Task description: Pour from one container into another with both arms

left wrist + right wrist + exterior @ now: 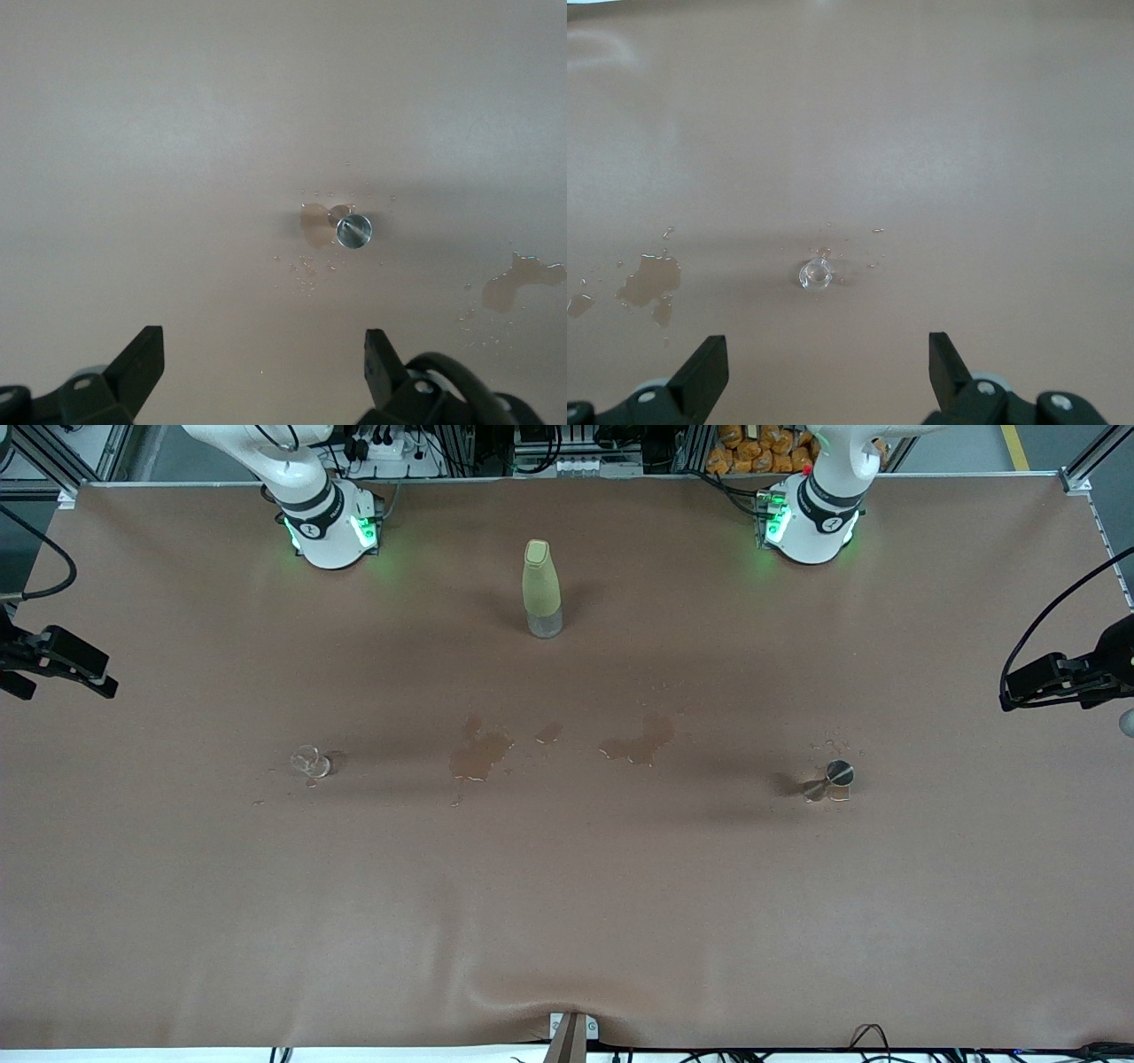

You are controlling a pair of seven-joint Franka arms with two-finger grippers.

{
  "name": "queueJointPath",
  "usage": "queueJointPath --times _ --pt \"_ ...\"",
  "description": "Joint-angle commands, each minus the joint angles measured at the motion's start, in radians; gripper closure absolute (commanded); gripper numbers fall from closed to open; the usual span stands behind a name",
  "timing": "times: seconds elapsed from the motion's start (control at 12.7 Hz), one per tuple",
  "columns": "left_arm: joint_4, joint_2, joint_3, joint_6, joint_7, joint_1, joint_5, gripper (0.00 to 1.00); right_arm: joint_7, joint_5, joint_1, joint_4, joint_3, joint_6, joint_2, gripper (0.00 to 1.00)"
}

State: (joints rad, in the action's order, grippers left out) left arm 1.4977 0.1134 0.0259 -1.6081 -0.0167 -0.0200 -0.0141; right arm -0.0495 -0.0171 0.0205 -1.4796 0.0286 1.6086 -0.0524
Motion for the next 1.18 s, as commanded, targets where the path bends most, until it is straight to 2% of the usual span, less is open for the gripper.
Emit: queueJointPath --times 0.0,0.55,1.1 --pt "-0.002 -0.006 0.0 0.01 -0.005 -0.001 0.0 0.0 -0.007 0.008 0.015 -0.002 -0.013 0.001 0.013 0.0" --pt "-0.001 -0.006 0.0 0.011 -0.012 -0.003 0.002 0.0 0.023 0.008 0.013 -0.002 -0.013 -0.006 0.013 0.0" --pt "0.01 0.0 0.002 0.016 -0.219 -0.024 -0.035 0.0 0.02 0.009 0.015 -0.007 -0.013 -0.013 0.013 0.0"
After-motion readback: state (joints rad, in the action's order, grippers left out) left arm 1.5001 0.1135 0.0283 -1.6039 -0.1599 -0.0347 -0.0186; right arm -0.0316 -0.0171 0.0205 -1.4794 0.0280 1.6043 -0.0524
